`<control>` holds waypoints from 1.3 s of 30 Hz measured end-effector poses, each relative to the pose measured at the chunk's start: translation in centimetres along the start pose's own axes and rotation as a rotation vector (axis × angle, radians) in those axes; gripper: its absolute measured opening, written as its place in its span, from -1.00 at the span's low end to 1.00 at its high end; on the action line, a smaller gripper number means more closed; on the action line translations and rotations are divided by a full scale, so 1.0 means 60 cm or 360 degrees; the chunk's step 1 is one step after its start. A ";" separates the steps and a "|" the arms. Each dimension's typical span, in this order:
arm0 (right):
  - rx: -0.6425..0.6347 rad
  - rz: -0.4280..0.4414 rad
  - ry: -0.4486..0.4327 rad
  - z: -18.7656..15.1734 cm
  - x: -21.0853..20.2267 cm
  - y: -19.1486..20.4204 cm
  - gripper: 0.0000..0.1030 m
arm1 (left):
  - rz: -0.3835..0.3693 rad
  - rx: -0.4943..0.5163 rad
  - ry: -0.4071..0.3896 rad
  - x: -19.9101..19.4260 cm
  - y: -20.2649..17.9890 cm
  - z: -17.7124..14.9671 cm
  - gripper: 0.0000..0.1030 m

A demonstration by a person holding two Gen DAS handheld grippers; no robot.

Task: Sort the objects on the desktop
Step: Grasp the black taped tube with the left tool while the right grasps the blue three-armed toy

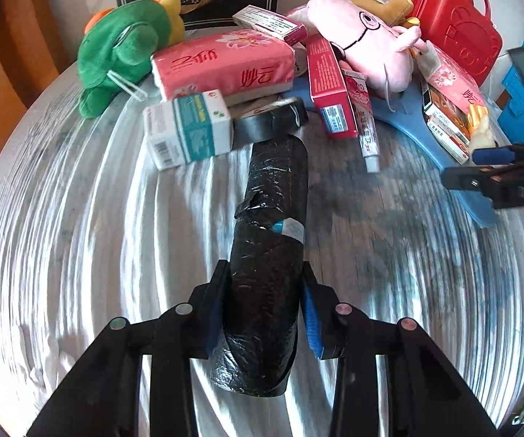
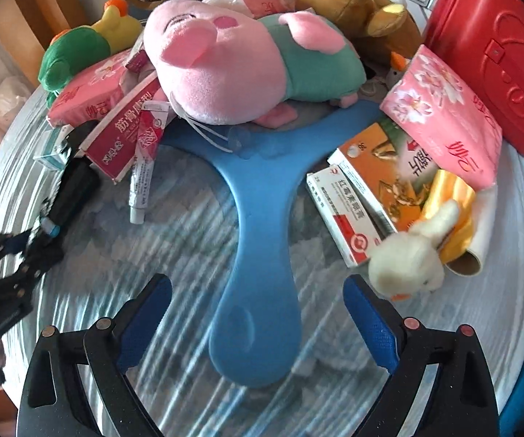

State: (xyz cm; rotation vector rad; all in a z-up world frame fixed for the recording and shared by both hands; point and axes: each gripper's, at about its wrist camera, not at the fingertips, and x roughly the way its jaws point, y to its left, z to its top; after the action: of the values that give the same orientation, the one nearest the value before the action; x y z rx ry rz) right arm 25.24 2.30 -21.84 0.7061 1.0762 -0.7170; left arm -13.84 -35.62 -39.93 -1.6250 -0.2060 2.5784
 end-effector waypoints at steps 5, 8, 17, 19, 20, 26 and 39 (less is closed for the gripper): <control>0.0037 -0.0008 0.0061 0.018 0.036 -0.002 0.30 | -0.0015 -0.0081 -0.0037 -0.043 0.009 -0.044 -0.31; -0.0002 0.0018 0.0084 0.013 0.024 0.005 -0.31 | -0.0028 -0.0132 -0.0058 -0.054 0.013 -0.051 -0.32; -0.0069 0.0114 0.0159 -0.088 -0.051 0.011 -0.32 | -0.0079 -0.0145 -0.0064 -0.089 0.005 -0.057 -0.32; -0.0100 0.0130 0.0170 -0.120 -0.073 0.012 -0.32 | -0.0084 -0.0128 -0.0071 -0.100 -0.006 -0.062 -0.32; -0.0108 0.0133 0.0174 -0.133 -0.083 0.011 -0.32 | -0.0090 -0.0127 -0.0073 -0.106 -0.009 -0.065 -0.32; -0.0090 0.0205 0.0182 -0.186 -0.152 0.008 -0.32 | -0.0083 -0.0142 -0.0101 -0.140 -0.021 -0.074 -0.32; -0.0147 0.0273 0.0097 -0.251 -0.237 0.020 -0.77 | -0.0023 -0.0169 -0.0225 -0.230 -0.032 -0.090 -0.33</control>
State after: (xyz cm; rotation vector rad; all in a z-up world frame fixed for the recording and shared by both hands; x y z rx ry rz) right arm 14.06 17.41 -12.99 0.7348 1.0826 -0.4989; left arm -3.00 -35.34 -29.64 -1.4670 -0.3690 2.7162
